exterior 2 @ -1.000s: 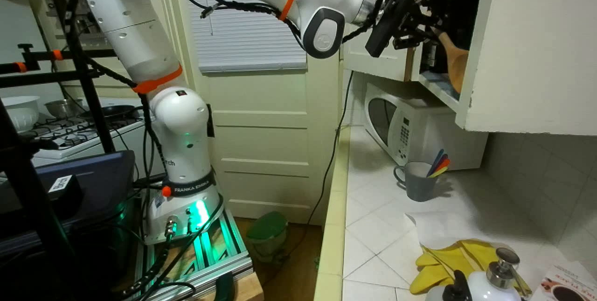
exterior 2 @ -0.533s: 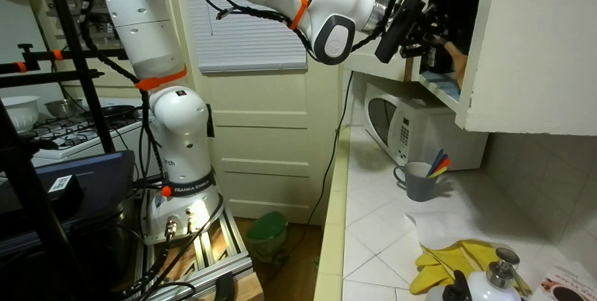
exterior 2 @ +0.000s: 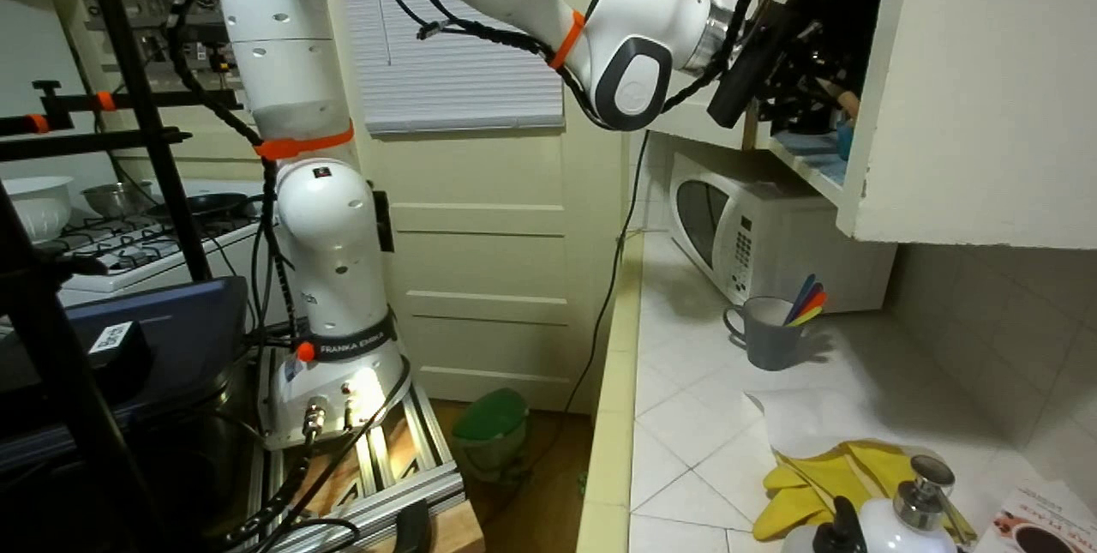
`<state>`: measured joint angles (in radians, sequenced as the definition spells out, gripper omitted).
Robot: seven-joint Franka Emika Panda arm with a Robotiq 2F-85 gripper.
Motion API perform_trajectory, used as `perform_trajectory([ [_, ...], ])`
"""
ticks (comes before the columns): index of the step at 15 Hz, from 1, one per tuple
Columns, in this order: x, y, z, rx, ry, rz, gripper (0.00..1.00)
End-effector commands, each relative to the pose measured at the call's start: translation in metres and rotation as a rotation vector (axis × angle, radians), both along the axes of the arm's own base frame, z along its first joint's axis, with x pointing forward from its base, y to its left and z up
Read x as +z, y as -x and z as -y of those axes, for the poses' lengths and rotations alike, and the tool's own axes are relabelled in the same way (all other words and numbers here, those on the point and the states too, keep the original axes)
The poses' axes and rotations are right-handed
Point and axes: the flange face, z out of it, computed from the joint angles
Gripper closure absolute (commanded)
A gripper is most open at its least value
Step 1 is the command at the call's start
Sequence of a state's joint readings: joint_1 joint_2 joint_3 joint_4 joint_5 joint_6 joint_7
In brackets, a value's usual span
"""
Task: Put the wooden spoon on the bottom shelf.
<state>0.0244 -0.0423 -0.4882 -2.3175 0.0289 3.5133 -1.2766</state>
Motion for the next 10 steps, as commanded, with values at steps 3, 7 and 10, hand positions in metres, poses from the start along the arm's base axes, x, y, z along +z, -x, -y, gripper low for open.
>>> perform_trajectory([
  [3,-0.004,-0.016,0.007,-0.010,0.058,-0.002,0.94],
  [7,-0.004,-0.023,0.007,-0.010,0.061,-0.005,0.37],
  [10,-0.002,-0.023,0.007,-0.012,0.061,-0.002,0.14],
])
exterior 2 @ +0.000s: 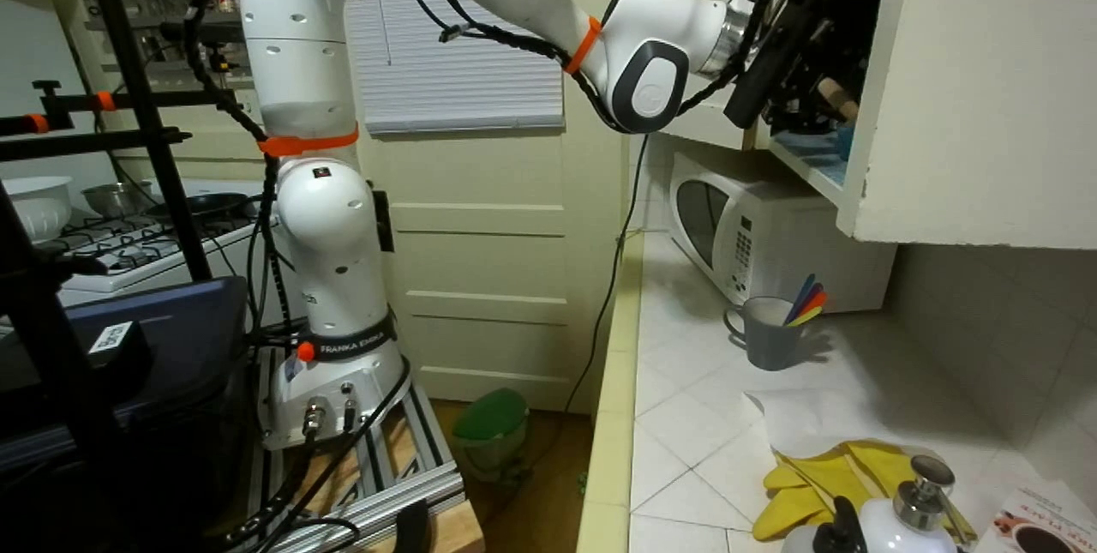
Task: Put the wooden spoon on the bottom shelf.
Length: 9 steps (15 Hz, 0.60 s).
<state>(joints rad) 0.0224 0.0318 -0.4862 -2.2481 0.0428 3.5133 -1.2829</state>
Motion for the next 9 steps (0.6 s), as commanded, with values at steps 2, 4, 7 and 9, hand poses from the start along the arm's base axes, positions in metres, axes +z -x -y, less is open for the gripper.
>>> perform_trajectory([
  [2,0.0023,0.0007,0.0013,-0.008,0.026,0.011,0.01],
  [4,0.0008,0.0019,0.0013,-0.011,0.021,0.008,0.00],
  [7,-0.0012,0.0025,-0.0006,-0.010,0.012,0.002,0.00],
  [9,-0.0013,0.0029,0.0003,-0.013,0.008,0.002,0.00],
])
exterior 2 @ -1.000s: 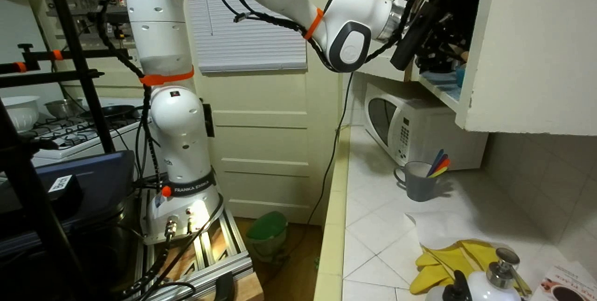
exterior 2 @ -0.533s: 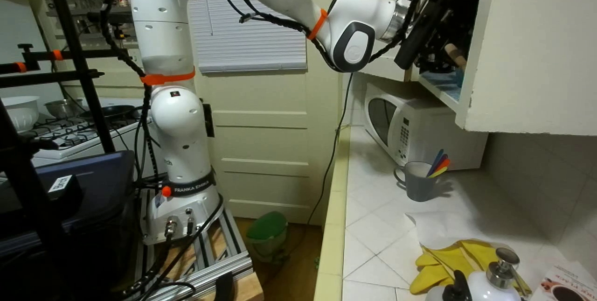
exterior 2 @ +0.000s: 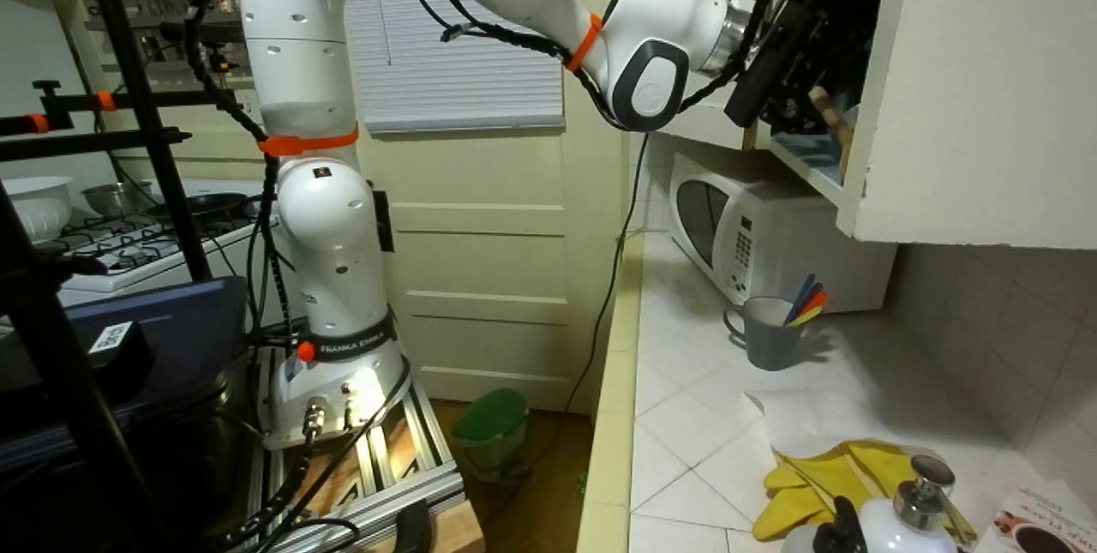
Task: Put the wooden spoon on the bottom shelf.
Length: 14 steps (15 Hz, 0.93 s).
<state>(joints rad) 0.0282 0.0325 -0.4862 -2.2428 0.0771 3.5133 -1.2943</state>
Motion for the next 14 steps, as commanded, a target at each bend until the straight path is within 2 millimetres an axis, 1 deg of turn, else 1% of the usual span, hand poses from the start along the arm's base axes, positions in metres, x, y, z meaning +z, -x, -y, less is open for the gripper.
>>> perform_trajectory([
  [1,-0.001,0.004,-0.002,0.001,0.013,-0.006,0.00],
  [2,0.003,0.005,-0.004,0.006,0.008,0.007,0.25],
  [3,0.006,0.006,-0.005,0.009,0.016,0.015,0.26],
  [4,0.009,0.006,-0.007,0.009,0.018,0.026,0.32],
  [5,0.011,0.008,-0.007,0.009,0.022,0.034,0.42],
  [7,0.015,0.011,-0.009,0.011,0.019,0.045,0.56],
  [8,0.016,0.012,-0.010,0.009,0.014,0.046,0.66],
  [10,0.014,0.015,-0.011,0.010,-0.001,0.037,0.81],
  [12,0.011,0.021,-0.017,0.018,-0.011,0.029,0.94],
  [13,0.009,0.023,-0.020,0.024,-0.013,0.025,0.99],
  [14,0.007,0.025,-0.024,0.029,-0.013,0.023,1.00],
])
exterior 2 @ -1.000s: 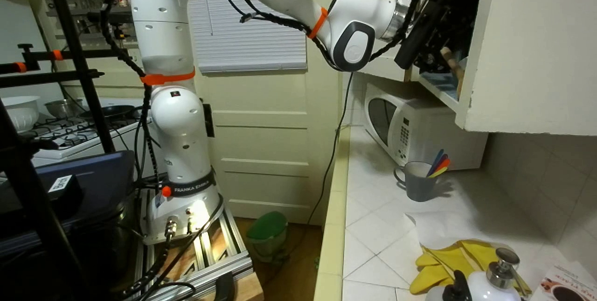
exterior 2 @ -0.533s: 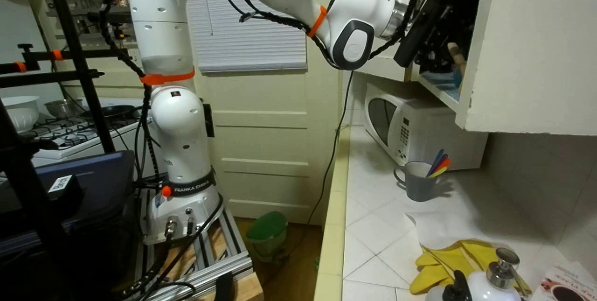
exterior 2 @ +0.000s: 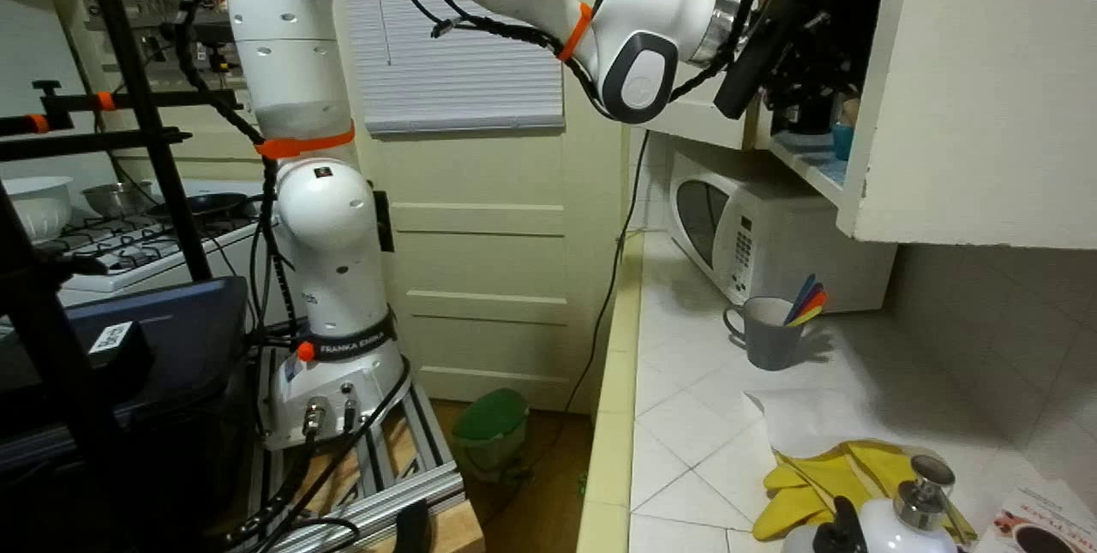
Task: Put the wooden spoon on the bottom shelf.
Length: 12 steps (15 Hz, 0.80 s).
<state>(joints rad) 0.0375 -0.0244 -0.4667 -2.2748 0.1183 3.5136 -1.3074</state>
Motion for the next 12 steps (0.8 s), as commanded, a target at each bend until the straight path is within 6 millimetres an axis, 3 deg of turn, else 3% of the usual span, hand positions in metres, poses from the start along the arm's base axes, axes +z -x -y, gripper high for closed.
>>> perform_trajectory([
  [1,-0.007,0.017,-0.014,0.025,0.018,-0.015,1.00],
  [12,-0.023,0.031,-0.029,0.041,-0.018,-0.060,1.00],
])
